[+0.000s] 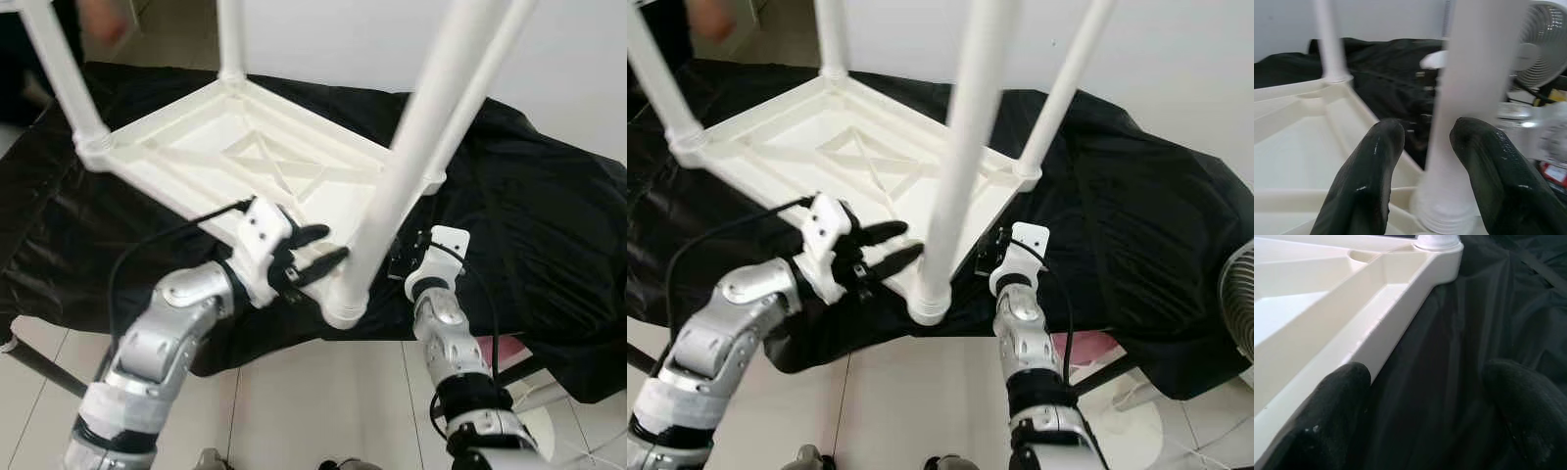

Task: Building children table

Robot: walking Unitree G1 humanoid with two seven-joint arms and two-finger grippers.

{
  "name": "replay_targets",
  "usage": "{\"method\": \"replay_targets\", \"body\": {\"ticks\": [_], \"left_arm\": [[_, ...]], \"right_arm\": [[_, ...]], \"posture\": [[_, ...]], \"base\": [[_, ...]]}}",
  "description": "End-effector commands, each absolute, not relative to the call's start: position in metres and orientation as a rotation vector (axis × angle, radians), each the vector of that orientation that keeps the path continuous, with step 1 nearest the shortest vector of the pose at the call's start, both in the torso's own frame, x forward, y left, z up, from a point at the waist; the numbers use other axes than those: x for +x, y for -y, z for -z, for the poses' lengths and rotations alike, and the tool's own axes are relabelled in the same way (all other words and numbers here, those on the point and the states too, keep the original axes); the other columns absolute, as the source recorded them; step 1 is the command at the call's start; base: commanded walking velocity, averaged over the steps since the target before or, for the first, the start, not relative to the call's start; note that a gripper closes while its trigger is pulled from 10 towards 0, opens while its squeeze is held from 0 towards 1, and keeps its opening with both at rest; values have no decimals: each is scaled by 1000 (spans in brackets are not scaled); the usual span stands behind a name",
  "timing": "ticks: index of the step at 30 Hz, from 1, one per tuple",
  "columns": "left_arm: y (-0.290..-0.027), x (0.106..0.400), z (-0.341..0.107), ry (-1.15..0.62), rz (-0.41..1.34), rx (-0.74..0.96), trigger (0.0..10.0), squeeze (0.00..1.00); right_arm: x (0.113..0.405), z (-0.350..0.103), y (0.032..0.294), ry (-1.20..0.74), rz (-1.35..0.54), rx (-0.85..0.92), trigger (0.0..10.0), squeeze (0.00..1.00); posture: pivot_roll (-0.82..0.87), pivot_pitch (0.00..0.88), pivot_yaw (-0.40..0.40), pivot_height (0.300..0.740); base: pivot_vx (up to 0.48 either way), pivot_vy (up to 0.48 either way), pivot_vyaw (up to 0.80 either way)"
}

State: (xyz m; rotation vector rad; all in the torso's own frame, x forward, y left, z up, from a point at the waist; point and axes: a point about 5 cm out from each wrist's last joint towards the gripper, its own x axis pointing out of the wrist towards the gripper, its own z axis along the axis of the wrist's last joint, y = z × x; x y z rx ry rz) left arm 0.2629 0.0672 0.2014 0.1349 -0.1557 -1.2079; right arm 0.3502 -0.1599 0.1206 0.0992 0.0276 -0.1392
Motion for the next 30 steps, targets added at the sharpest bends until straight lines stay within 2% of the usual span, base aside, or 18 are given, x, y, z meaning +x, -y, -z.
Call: {"method": "replay_targets", "body": {"ticks": [1,6,13,18,20,21,26,30], "left_arm": [[-55,254,-200,150,1283,123,10000,0],[-45,250,-203,159,1304,118,10000,0],[-48,253,-203,153,1261,127,10000,0],[-69,264,-200,124,1163,169,10000,0],[-69,264,-200,124,1163,169,10000,0],[-88,274,-198,93,1092,206,10000,0],[-99,283,-196,59,1028,218,10000,0],[-106,290,-192,22,973,195,10000,0]], "right_arm": [[352,-112,155,-82,118,109,10000,0],[367,-123,154,-80,94,99,10000,0],[368,-126,163,-61,145,77,10000,0],[356,-124,177,23,200,66,10000,0],[356,-124,177,23,200,66,10000,0],[341,-127,188,117,172,102,10000,0],[329,-130,195,168,116,122,10000,0],[309,-137,205,207,-59,127,10000,0]], "posture": [[38,114,-56,740],[50,117,-56,740],[54,118,-59,740],[66,123,-68,740],[66,123,-68,740],[53,128,-60,740],[45,128,-57,740],[21,129,-51,740]], "base": [[0,0,0],[0,0,0],[0,0,0],[0,0,0],[0,0,0],[0,0,0],[0,0,0],[0,0,0]]}}
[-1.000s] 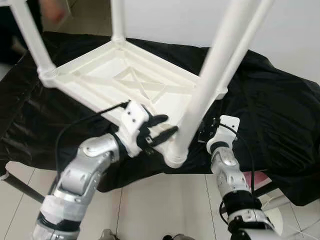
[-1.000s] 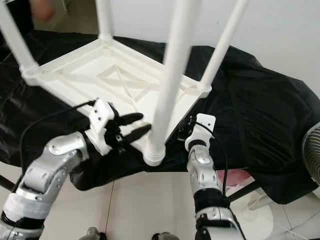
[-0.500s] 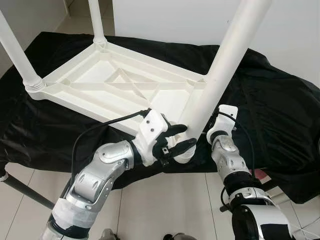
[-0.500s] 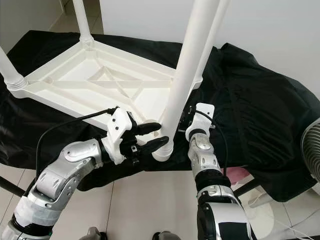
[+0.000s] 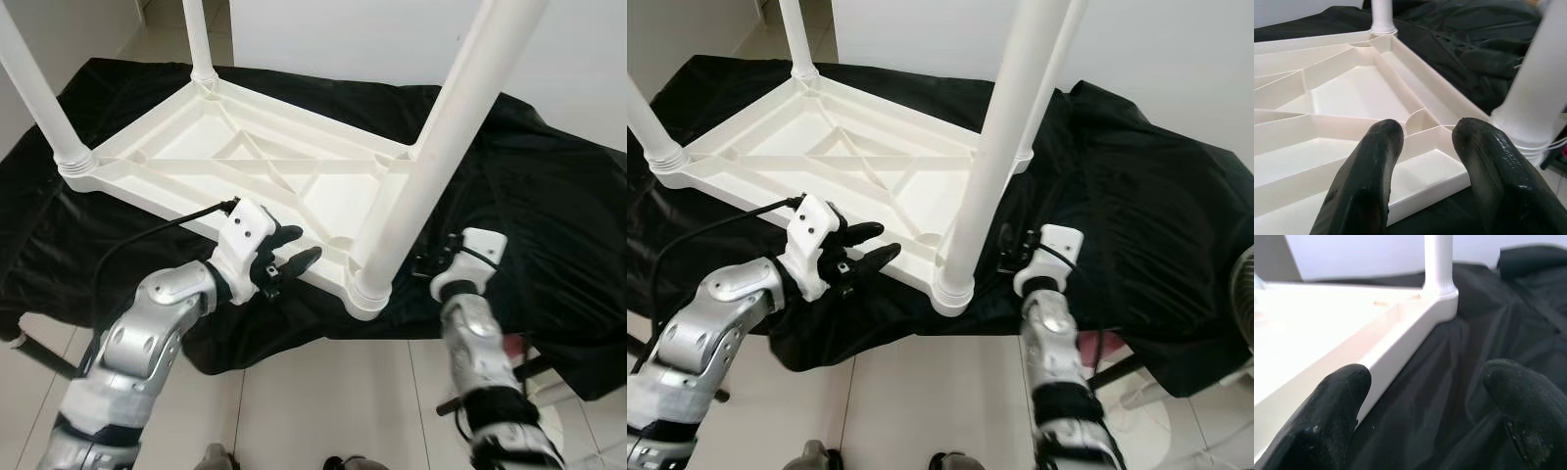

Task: Building children table

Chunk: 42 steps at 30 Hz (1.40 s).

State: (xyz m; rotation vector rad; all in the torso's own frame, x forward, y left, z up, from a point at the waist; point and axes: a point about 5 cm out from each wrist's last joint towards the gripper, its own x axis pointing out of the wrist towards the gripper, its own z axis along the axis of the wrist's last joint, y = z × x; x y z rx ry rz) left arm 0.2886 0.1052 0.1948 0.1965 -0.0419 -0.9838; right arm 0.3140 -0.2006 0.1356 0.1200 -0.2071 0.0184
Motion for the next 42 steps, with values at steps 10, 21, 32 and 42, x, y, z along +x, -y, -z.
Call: {"method": "replay_targets", "body": {"ticks": [10,21,32,42], "left_arm": [[-118,294,-189,3,936,204,10000,0],[-123,295,-190,-2,924,222,10000,0],[-131,296,-192,-3,902,233,10000,0],[-131,297,-193,3,895,238,10000,0]], "right_arm": [[280,-150,223,195,-348,20,10000,0],[253,-163,219,44,-777,-51,10000,0],[252,-166,199,-18,-1004,-94,10000,0],[277,-171,163,46,-1037,-83,10000,0]], "posture": [[-2,129,-47,740],[7,123,-48,740],[30,112,-53,740],[45,102,-62,740]], "base": [[0,0,0],[0,0,0],[0,0,0],[0,0,0]]}}
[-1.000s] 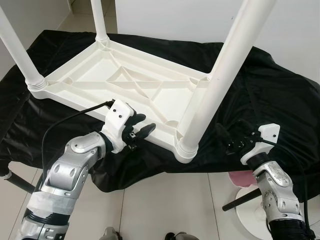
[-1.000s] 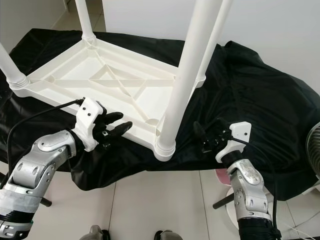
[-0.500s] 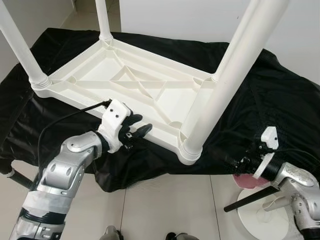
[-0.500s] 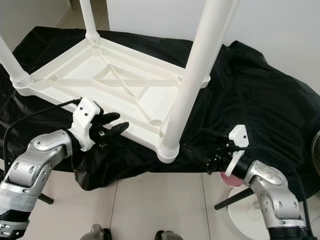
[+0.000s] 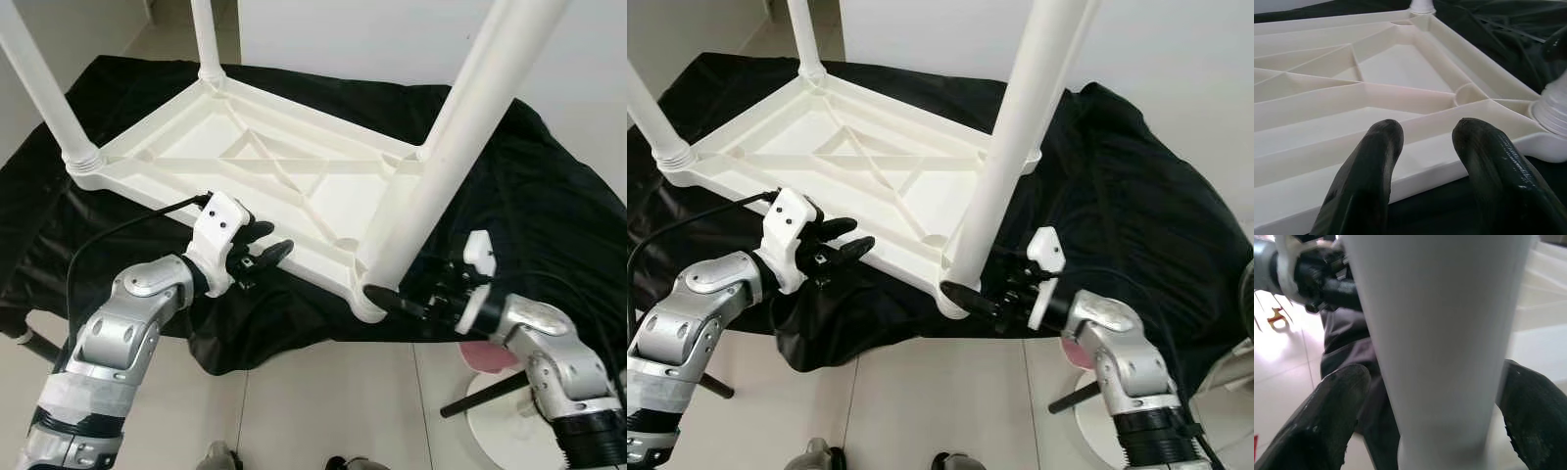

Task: Building children table

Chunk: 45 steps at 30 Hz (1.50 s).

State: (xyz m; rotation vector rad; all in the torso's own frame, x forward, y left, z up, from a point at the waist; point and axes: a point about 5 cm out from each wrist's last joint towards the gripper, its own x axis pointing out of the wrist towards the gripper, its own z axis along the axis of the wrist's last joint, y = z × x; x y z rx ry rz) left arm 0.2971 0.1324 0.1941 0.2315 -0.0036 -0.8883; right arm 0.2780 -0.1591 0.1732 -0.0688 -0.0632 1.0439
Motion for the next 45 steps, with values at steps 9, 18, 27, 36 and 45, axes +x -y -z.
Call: {"method": "replay_targets", "body": {"ticks": [9,18,27,36,45], "left_arm": [[-130,294,-193,10,885,233,10000,0],[-129,294,-193,13,886,231,10000,0],[-125,294,-192,13,900,228,10000,0],[-121,291,-190,2,939,240,10000,0],[-121,290,-190,-4,954,252,10000,0]], "right_arm": [[305,-168,144,88,-952,-81,10000,0],[330,-173,179,103,-758,-120,10000,0],[341,-175,200,126,-610,-133,10000,0],[339,-165,191,125,-657,-133,10000,0],[344,-156,190,94,-646,-130,0,0]], "posture": [[61,89,-80,740],[57,85,-82,740],[49,78,-77,740],[48,78,-67,740],[50,76,-62,740]], "base": [[0,0,0],[0,0,0],[0,0,0],[0,0,0],[0,0,0]]}}
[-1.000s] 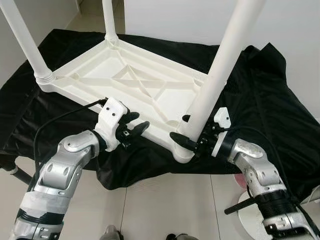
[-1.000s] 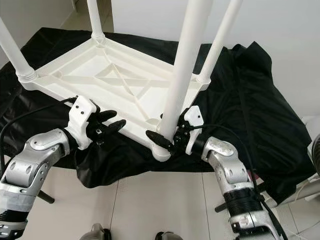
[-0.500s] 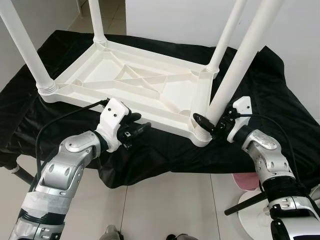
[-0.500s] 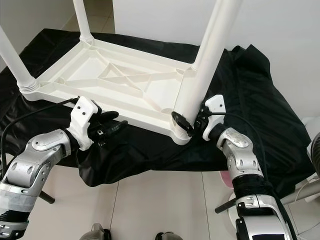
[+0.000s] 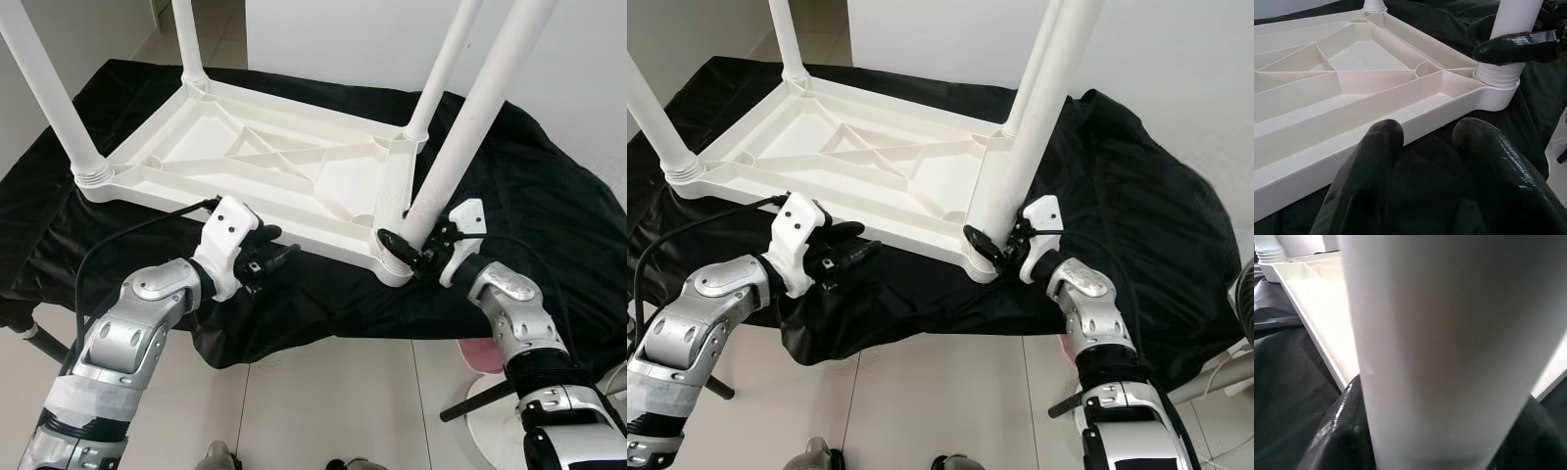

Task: Building children table

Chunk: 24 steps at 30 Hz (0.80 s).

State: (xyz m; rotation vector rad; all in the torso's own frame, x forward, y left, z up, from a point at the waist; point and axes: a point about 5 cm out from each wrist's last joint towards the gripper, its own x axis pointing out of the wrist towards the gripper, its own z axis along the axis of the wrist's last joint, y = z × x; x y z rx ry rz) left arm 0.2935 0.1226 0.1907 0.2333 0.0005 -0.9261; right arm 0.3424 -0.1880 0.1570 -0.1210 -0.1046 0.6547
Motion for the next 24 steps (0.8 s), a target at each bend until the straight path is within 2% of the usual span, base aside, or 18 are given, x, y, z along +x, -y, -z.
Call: {"method": "replay_targets", "body": {"ticks": [1,10,11,13,16,24], "left_arm": [[-122,290,-190,-4,953,254,10000,0],[-123,290,-191,-3,949,256,10000,0],[-123,290,-191,-2,945,256,10000,0],[-124,290,-191,-1,942,256,10000,0],[-124,290,-192,1,937,254,10000,0],[-125,290,-192,1,930,247,10000,0]], "right_arm": [[344,-155,190,91,-646,-126,0,0],[346,-154,191,93,-605,-105,0,0],[350,-156,191,107,-549,-70,10000,0],[351,-157,191,113,-513,-62,10000,0],[358,-158,192,104,-337,-59,10000,0],[357,-159,182,129,-185,-11,10000,0]], "posture": [[54,76,-61,740],[57,81,-64,740],[57,81,-64,740],[59,86,-67,740],[55,93,-67,740],[50,99,-70,740]], "base": [[0,0,0],[0,0,0],[0,0,0],[0,0,0],[0,0,0],[0,0,0]]}}
